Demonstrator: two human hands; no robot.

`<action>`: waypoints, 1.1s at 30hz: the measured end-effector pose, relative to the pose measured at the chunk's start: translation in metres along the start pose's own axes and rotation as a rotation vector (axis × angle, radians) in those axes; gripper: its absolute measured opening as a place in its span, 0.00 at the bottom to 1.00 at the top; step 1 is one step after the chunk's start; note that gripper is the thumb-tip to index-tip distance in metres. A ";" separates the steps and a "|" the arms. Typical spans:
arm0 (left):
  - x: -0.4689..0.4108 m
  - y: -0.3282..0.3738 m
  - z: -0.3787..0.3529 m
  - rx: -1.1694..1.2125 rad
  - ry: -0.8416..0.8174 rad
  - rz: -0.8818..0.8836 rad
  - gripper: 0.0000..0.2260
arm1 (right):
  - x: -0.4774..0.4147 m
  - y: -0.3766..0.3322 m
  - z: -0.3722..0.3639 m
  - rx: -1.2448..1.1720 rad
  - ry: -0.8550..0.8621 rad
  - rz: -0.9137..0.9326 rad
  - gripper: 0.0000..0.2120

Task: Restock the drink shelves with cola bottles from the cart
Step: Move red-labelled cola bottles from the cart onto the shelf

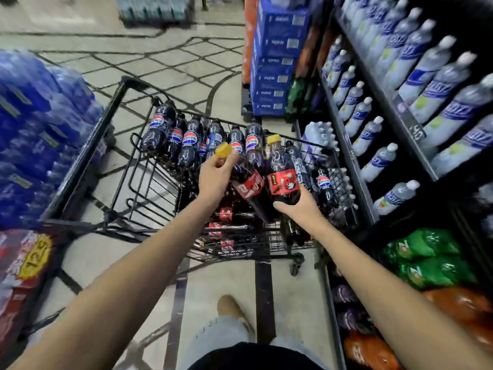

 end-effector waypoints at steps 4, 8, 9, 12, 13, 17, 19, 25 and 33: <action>0.046 0.018 -0.015 0.147 -0.038 0.069 0.16 | 0.049 0.010 0.030 -0.122 0.045 -0.044 0.20; 0.101 0.014 -0.029 0.209 -0.085 0.107 0.14 | 0.104 0.034 0.048 -0.263 0.092 -0.107 0.12; 0.115 0.012 -0.032 0.235 -0.105 0.120 0.12 | 0.118 0.040 0.051 -0.311 0.103 -0.122 0.12; 0.154 0.005 -0.044 0.247 -0.169 0.164 0.11 | 0.158 0.058 0.053 -0.412 0.125 -0.151 0.12; 0.167 0.003 -0.047 0.254 -0.190 0.188 0.12 | 0.170 0.065 0.052 -0.442 0.133 -0.158 0.12; 0.210 -0.001 -0.062 0.392 -0.322 0.266 0.20 | 0.218 0.085 0.045 -0.576 0.184 -0.188 0.16; 0.230 -0.001 -0.062 0.445 -0.417 0.288 0.26 | 0.241 0.092 0.044 -0.611 0.222 -0.205 0.15; 0.301 -0.011 -0.038 0.348 -0.682 0.213 0.22 | 0.309 0.103 0.038 -0.668 0.343 -0.213 0.12; 0.400 -0.061 0.011 0.194 -0.885 0.105 0.18 | 0.432 0.097 -0.015 -0.653 0.506 -0.199 0.14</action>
Point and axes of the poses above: each hand's wrist, its own x-axis away from the middle knuckle, its own z-axis out of the back of the hand, y = z × x, the point moved 1 cm from there along -x, towards the middle knuckle, and after that the axes turned 5 degrees about -x, right-handed, at the moved point
